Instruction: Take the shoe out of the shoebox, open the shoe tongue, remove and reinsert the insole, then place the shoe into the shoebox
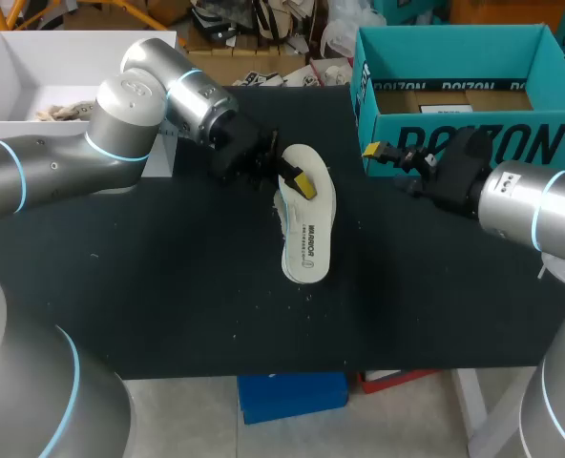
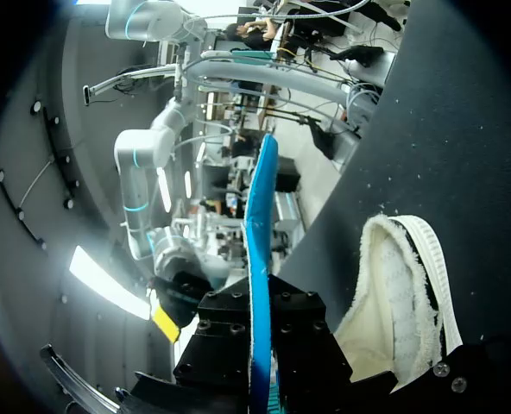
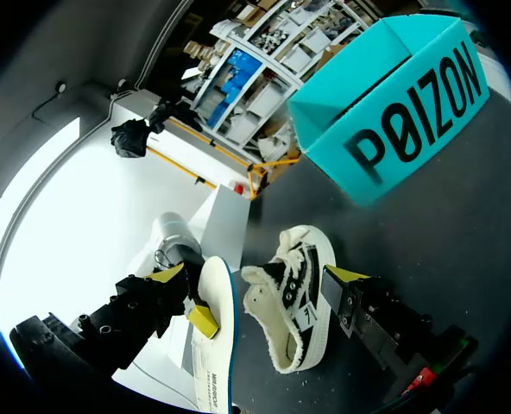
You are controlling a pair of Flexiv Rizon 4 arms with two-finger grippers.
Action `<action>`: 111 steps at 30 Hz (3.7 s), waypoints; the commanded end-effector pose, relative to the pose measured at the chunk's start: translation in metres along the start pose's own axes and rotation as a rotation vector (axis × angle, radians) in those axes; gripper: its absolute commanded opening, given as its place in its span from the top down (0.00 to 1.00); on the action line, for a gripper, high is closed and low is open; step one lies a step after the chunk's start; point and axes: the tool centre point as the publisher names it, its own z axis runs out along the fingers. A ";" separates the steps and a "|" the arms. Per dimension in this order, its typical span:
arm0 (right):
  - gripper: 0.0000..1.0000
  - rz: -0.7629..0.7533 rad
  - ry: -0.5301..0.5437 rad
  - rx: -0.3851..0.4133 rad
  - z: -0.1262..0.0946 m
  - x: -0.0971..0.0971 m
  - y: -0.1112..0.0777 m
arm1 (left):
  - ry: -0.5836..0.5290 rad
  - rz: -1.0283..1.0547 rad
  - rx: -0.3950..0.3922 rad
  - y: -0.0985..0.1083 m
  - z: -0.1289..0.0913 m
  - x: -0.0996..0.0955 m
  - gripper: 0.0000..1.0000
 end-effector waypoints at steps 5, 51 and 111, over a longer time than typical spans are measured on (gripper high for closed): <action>0.00 -0.133 0.032 1.049 0.008 -0.003 0.003 | -0.003 0.003 -0.005 -0.002 -0.001 0.002 1.00; 0.00 -0.055 -0.474 1.256 0.005 -0.012 0.019 | -0.022 0.011 -0.013 -0.002 -0.003 0.004 1.00; 0.00 0.041 -0.427 1.503 -0.012 -0.043 0.034 | -0.007 -0.016 -0.009 0.010 0.003 0.005 1.00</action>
